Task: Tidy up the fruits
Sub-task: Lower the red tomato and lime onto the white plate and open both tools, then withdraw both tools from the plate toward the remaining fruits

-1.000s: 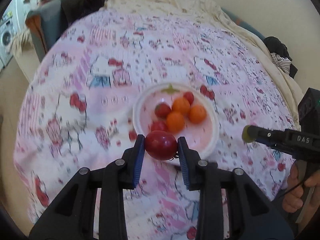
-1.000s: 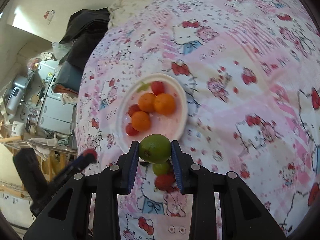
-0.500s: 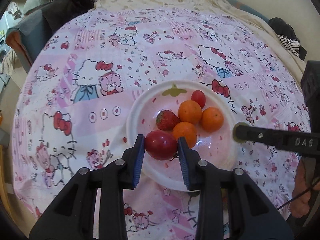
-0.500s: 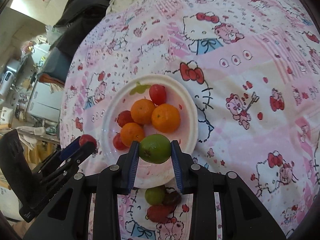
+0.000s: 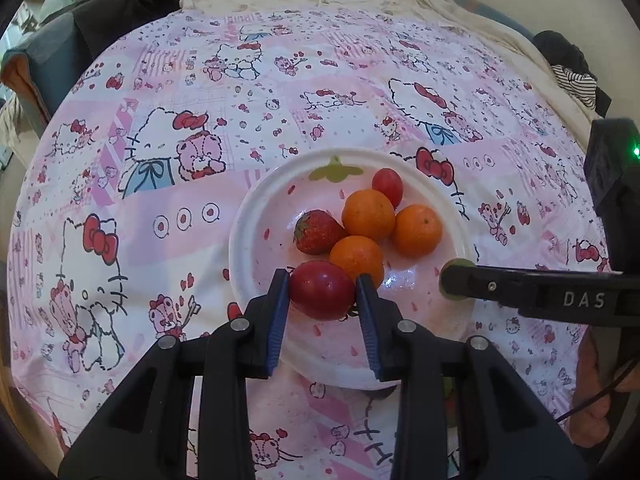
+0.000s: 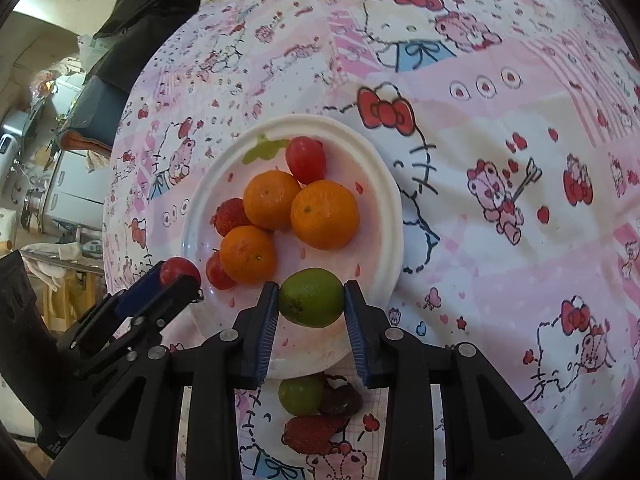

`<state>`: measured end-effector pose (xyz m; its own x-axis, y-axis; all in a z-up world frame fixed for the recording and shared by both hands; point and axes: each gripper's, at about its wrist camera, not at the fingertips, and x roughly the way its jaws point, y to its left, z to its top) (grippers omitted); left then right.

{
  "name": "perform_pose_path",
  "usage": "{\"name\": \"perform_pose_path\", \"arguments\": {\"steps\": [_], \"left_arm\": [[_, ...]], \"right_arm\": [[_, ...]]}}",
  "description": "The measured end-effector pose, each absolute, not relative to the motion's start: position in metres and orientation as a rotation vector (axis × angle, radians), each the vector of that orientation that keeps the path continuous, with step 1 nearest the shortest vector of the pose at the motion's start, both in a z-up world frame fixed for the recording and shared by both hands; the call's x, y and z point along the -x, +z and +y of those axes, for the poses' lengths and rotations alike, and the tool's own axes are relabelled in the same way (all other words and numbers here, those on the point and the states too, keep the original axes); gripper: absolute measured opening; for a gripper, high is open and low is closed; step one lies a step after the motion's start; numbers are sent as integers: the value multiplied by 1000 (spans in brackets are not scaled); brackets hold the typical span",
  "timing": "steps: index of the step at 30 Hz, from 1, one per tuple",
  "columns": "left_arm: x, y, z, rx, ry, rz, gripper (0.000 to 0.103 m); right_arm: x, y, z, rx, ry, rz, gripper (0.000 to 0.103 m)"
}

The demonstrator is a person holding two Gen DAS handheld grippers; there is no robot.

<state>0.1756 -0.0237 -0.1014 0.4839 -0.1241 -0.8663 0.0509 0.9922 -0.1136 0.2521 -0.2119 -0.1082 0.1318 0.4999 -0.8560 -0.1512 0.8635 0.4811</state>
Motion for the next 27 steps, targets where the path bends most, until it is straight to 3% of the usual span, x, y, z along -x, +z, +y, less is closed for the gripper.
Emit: {"name": "perform_pose_path", "arguments": {"steps": [6,9,11,14,17,27], "left_arm": [[-177,-105,-26,75,-111,1090,30],[-175,-102,-26,89,-122,1071,40],[-174,-98,-26,67,-101,1054,60],[-173,-91,-25,69,-97,1027,67],[-172,-85,-25,59,-87,1006,68],[-154,-60,-21,12,11,913,68]], "right_arm": [[-253,-111,-214,-320,467,1371,37],[-254,-107,-215,-330,475,1359,39],[-254,-104,-216,-346,484,1349,58],[-254,-95,-219,-389,509,1311,68],[-255,-82,-225,-422,513,1259,76],[-240,-52,-244,-456,493,1166,77]]}}
